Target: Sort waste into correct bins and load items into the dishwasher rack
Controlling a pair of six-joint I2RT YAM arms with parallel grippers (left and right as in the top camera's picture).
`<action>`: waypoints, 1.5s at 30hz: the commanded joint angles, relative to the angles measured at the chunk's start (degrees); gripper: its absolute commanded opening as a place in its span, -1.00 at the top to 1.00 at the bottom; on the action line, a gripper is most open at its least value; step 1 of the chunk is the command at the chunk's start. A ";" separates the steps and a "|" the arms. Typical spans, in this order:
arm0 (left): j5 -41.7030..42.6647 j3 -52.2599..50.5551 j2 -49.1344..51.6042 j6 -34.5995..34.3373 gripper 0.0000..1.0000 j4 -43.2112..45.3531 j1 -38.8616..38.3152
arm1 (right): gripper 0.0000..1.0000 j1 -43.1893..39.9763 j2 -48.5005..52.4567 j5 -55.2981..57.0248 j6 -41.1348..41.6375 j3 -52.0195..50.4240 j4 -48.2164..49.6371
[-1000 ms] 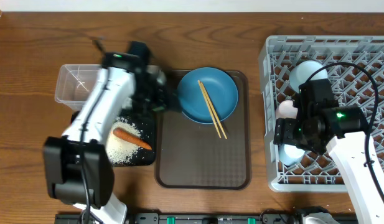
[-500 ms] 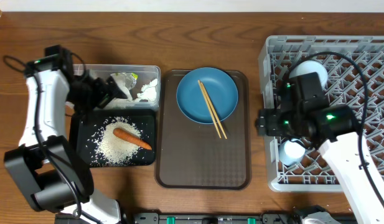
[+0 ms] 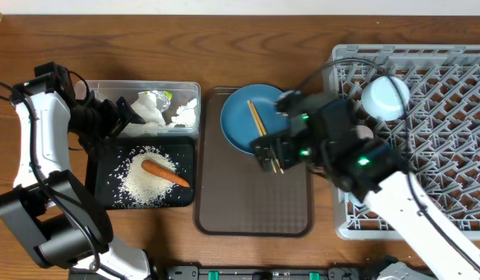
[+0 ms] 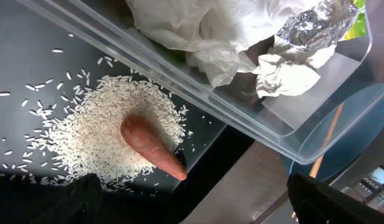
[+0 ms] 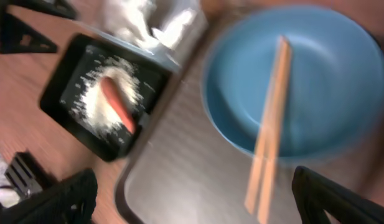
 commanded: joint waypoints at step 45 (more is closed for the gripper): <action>-0.52 1.01 -0.94 0.33 -0.96 -0.39 0.13 | 0.33 6.47 25.07 21.00 2.58 0.92 5.27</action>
